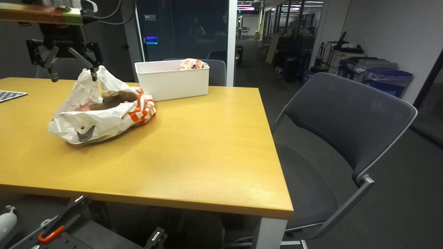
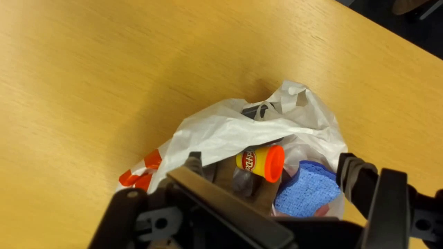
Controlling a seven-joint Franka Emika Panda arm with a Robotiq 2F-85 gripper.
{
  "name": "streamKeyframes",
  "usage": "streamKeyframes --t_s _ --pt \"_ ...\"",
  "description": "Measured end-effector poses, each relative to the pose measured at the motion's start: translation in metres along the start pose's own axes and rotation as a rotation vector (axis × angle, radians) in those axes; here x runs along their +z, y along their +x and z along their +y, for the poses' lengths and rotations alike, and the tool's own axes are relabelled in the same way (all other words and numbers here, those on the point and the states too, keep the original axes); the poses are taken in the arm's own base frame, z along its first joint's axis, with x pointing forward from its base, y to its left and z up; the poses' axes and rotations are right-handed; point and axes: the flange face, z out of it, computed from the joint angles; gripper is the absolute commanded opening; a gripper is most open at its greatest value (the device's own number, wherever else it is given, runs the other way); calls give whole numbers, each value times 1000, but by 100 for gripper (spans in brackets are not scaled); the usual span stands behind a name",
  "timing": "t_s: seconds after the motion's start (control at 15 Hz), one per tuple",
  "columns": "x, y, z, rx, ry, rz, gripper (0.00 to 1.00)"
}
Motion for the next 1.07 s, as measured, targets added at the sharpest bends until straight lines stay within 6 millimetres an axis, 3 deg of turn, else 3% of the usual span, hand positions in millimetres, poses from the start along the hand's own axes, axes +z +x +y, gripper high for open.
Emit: streamKeyframes --t_s 0.33,0.53,0.73,1.07 --pt "34 10 49 122 67 90 100" --pt "59 17 63 177 77 139 100" --pt "82 23 62 206 82 183 100" --pt "116 28 44 213 86 217 100"
